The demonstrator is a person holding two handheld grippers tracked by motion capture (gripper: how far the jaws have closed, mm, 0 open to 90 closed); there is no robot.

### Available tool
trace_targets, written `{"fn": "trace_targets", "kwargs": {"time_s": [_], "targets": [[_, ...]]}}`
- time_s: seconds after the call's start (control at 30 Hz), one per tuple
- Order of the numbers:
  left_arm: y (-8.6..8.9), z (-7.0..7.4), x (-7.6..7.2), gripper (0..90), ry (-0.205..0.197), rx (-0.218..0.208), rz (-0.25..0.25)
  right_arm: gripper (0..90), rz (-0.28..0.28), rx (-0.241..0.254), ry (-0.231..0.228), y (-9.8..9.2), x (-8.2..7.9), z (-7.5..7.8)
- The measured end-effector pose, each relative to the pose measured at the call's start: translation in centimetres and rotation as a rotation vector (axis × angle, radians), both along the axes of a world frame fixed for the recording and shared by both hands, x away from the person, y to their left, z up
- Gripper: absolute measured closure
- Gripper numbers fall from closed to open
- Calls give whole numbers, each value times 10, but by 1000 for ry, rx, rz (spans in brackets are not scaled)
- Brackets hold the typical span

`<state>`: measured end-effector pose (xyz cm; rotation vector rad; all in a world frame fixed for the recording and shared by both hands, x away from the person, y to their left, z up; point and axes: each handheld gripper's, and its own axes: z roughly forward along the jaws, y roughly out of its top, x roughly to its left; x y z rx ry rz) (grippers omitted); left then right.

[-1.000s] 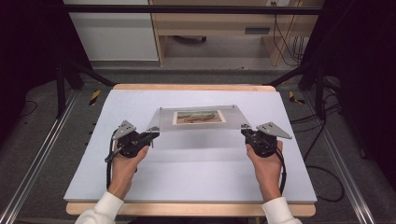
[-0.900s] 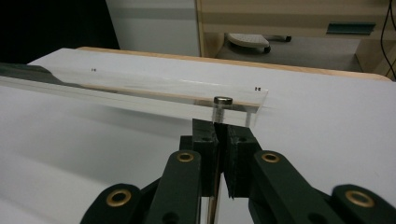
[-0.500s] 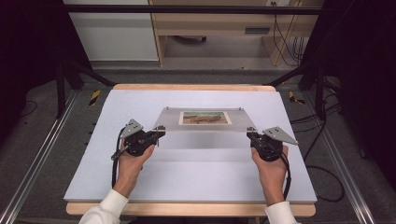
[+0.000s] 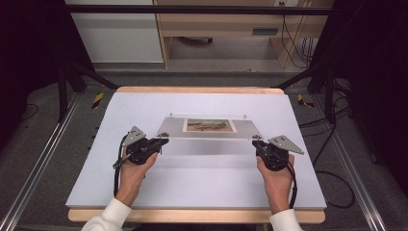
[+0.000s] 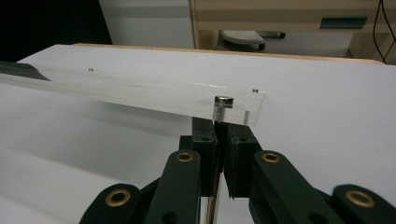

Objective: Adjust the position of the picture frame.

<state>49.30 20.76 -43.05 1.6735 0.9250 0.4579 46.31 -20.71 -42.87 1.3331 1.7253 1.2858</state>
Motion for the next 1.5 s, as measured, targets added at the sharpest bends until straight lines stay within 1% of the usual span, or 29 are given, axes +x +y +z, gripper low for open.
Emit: {"fn": "trace_targets", "kwargs": {"time_s": [0.2,0.33,0.43,0.53,0.57,0.6,0.63,0.7,0.77,0.83,0.9,0.97,1.0,1.07,1.1,1.13,1.3,1.33,1.4,1.5], "targets": [[8,0,-3,826,1,-9,16,839,18,-11,0,7,0,-2],[11,-3,-6,826,7,-4,23,838,26,-15,1,11,0,-4],[12,-4,-8,824,9,22,18,837,31,-27,2,13,-2,-5],[13,-8,-11,821,28,57,15,838,36,-22,11,14,-5,-8],[13,-10,-12,822,37,77,14,839,39,-30,16,15,-6,-10],[13,-11,-13,821,38,85,17,840,40,-27,34,15,-7,-11],[12,-12,-15,822,40,92,21,841,41,-32,43,16,-9,-14],[11,-15,-17,823,52,103,26,842,40,-35,50,16,-10,-16],[10,-19,-19,826,64,116,29,847,45,-12,69,15,-11,-20],[10,-21,-20,827,75,123,32,848,47,-18,82,15,-12,-23],[8,-23,-23,828,95,139,38,849,47,-23,87,14,-12,-26],[7,-27,-25,832,121,158,38,850,54,-21,116,13,-14,-31],[7,-27,-25,834,121,158,38,850,54,-21,116,13,-14,-31],[7,-31,-25,835,138,168,39,851,59,-17,142,12,-14,-35],[7,-31,-25,836,139,166,41,851,64,-22,155,13,-15,-37],[7,-32,-25,836,141,167,40,851,64,-22,155,13,-15,-37],[8,-37,-24,836,146,206,41,850,74,-43,184,15,-15,-40],[7,-39,-25,836,151,204,44,850,75,-45,192,15,-15,-41],[7,-40,-25,836,157,215,44,849,77,-58,203,15,-15,-43],[7,-40,-25,836,159,216,43,849,79,-64,208,15,-14,-44]]}}
